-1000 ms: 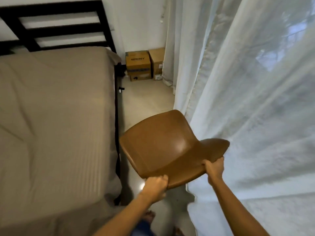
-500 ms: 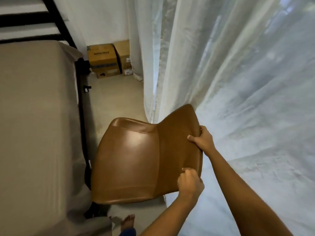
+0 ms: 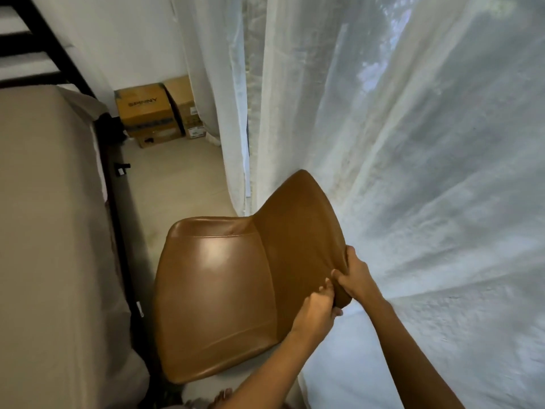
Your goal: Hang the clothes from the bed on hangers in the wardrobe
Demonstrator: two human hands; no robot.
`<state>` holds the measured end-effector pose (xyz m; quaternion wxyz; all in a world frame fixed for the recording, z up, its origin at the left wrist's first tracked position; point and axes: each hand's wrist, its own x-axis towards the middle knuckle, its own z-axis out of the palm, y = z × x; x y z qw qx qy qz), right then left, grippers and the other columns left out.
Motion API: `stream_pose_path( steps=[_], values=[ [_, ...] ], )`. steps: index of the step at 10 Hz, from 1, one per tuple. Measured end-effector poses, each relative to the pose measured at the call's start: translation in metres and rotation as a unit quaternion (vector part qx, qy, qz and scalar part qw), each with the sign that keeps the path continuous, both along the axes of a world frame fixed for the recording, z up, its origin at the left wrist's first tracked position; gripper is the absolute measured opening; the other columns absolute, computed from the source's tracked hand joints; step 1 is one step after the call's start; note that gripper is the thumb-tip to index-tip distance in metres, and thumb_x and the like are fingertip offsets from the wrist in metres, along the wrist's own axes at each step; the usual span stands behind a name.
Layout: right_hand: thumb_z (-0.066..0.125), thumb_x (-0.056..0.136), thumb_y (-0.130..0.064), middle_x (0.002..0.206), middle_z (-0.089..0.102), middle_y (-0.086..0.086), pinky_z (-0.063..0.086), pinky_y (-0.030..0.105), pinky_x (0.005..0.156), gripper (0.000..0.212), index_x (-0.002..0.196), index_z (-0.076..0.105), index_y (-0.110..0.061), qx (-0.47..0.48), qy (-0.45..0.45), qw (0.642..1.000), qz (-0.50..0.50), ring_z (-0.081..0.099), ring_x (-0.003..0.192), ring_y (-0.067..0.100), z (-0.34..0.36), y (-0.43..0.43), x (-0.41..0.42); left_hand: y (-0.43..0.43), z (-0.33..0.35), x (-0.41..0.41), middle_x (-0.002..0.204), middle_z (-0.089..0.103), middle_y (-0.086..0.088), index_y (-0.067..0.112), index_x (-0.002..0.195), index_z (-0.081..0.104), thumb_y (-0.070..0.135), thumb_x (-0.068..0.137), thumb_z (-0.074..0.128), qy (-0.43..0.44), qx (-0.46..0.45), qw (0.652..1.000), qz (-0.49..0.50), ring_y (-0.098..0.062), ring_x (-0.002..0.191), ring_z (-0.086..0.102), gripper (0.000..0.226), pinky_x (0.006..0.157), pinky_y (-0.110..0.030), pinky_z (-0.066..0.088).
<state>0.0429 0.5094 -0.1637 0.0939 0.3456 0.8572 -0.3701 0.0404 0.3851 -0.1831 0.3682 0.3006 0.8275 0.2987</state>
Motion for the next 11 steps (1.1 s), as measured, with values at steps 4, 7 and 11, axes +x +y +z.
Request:
stream_pose_path(
  steps=[4, 7, 11],
  values=[
    [0.05, 0.094, -0.018, 0.124, 0.052, 0.016, 0.048, 0.045, 0.088, 0.046, 0.137, 0.033, -0.013, 0.219, -0.055, 0.973, -0.055, 0.058, 0.106, 0.035, 0.004, 0.048, -0.066, 0.059, 0.006, -0.07, 0.136, 0.048, -0.012, 0.024, 0.15, 0.015, 0.022, 0.097, 0.048, -0.069, -0.016, 0.996, -0.061, -0.033, 0.119, 0.052, 0.062, 0.1, -0.043, 0.046],
    [0.047, 0.095, -0.031, 0.12, 0.052, 0.016, 0.049, 0.045, 0.087, 0.045, 0.133, 0.029, -0.017, 0.202, -0.121, 0.963, -0.134, 0.058, 0.103, 0.034, -0.011, 0.026, -0.038, 0.03, -0.014, -0.052, 0.142, 0.042, -0.01, 0.032, 0.15, 0.005, 0.029, 0.096, 0.047, -0.1, -0.055, 0.99, -0.08, -0.033, 0.124, 0.048, 0.069, 0.103, -0.044, 0.044],
    [0.05, 0.094, -0.029, 0.14, 0.039, 0.016, 0.041, 0.043, 0.103, 0.058, 0.141, 0.023, -0.01, 0.221, -0.082, 0.967, -0.094, 0.045, 0.124, 0.033, 0.001, 0.005, -0.019, -0.008, 0.014, -0.029, 0.142, 0.041, -0.011, 0.021, 0.149, 0.015, 0.033, 0.092, 0.051, -0.143, -0.035, 0.989, -0.013, -0.031, 0.127, 0.045, 0.068, 0.105, -0.039, 0.04]
  ],
)
